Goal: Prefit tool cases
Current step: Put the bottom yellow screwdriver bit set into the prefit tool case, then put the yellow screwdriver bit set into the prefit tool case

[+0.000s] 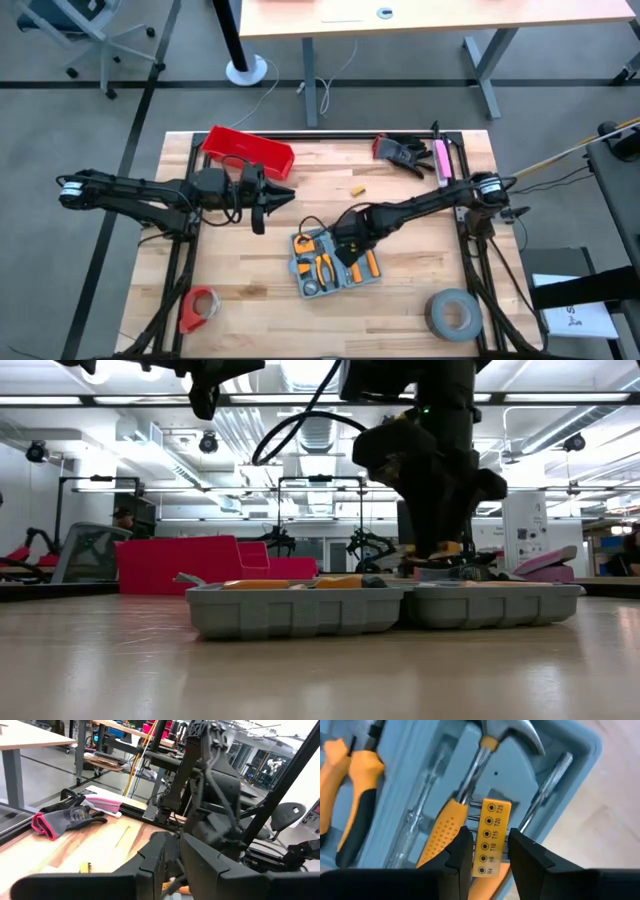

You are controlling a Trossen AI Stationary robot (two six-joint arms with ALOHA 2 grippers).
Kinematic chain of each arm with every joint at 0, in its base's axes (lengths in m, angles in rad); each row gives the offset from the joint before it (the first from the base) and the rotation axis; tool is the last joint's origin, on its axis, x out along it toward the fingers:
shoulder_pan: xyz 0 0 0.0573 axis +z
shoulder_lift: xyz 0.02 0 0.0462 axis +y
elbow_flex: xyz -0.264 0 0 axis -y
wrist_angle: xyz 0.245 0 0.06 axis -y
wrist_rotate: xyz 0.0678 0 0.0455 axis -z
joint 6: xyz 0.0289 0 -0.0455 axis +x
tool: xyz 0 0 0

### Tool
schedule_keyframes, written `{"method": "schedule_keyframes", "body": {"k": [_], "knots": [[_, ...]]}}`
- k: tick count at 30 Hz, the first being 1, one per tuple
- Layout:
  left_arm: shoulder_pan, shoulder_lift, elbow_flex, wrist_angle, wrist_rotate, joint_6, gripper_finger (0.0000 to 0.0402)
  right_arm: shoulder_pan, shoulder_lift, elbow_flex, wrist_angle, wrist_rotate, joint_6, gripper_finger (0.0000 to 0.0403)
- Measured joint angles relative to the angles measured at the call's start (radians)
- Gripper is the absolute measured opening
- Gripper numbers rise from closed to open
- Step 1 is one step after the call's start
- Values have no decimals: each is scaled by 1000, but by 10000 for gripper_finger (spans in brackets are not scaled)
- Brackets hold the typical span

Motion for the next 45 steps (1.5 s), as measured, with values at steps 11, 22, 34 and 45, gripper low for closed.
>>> {"method": "schedule_keyframes", "body": {"k": [11, 22, 34, 45], "knots": [[-2, 58, 0, 36, -4, 34, 66, 25, 1, -27, 5, 62, 165, 106], [-36, 63, 0, 42, -3, 78, 66, 38, 1, -83, 118, 62, 216, 112], [-107, 36, 0, 46, 1, 110, 66, 40, 1, -129, 171, 63, 245, 173], [-124, 27, 0, 44, 8, 113, 66, 53, 1, -63, 152, 61, 184, 199]]}}
